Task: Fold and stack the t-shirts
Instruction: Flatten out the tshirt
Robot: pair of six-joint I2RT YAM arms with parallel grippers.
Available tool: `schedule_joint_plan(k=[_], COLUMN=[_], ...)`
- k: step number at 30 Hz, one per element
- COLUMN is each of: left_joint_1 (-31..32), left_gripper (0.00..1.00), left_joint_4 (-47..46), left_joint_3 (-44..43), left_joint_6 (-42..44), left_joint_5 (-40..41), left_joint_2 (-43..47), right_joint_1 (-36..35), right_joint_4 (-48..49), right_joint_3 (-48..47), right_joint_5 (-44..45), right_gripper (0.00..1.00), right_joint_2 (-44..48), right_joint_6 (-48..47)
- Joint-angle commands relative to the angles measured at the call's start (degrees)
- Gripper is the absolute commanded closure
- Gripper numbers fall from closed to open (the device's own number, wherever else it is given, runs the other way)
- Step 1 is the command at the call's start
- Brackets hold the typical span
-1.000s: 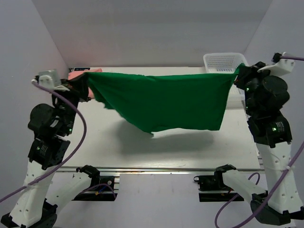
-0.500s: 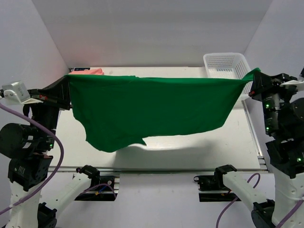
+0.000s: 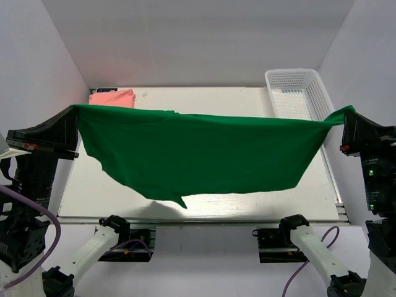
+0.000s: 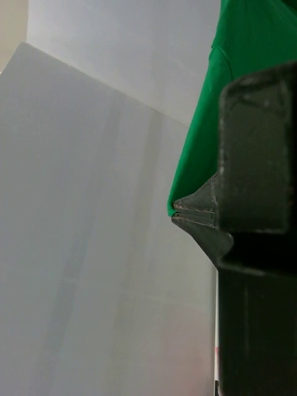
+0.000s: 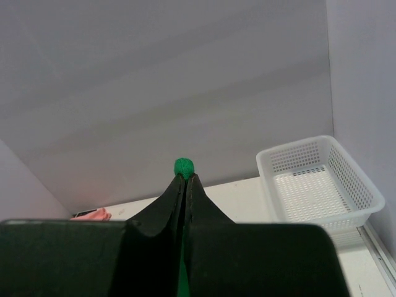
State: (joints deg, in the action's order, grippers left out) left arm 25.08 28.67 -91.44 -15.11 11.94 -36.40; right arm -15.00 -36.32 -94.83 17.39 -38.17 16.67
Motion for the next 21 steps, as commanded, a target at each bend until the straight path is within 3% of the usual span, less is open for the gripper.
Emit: schedule_joint_plan(k=[1, 6, 10, 16, 21], left_joint_1=[-0.6, -0.6, -0.6, -0.6, -0.6], left_gripper=[1.0, 1.0, 1.0, 1.0, 1.0], left_joint_4=[1.0, -2.2, -9.7, -14.2, -21.2], left_joint_3=[-2.2, 1.7, 11.3, 15.8, 17.6], left_joint_6=[0.2, 0.7, 2.9, 3.6, 5.4], left_joint_5=[-0.9, 0.6, 3.5, 20.9, 28.2], left_joint_2=[-0.3, -3.3, -5.9, -19.7, -31.0], right_joint_1=[0.5, 0.3, 0.4, 0.2, 0.5], right_joint_4=[1.5, 4.5, 8.4, 17.4, 24.1], right_joint_3=[-0.3, 7.2, 13.3, 21.9, 22.5], right_joint_5=[1.1, 4.0, 6.2, 11.0, 13.5], right_gripper=[1.0, 1.0, 1.0, 1.0, 1.0], right_joint_2=[0.2, -3.6, -8.0, -15.6, -28.3], right_joint_6=[0.2, 1.0, 1.4, 1.6, 0.4])
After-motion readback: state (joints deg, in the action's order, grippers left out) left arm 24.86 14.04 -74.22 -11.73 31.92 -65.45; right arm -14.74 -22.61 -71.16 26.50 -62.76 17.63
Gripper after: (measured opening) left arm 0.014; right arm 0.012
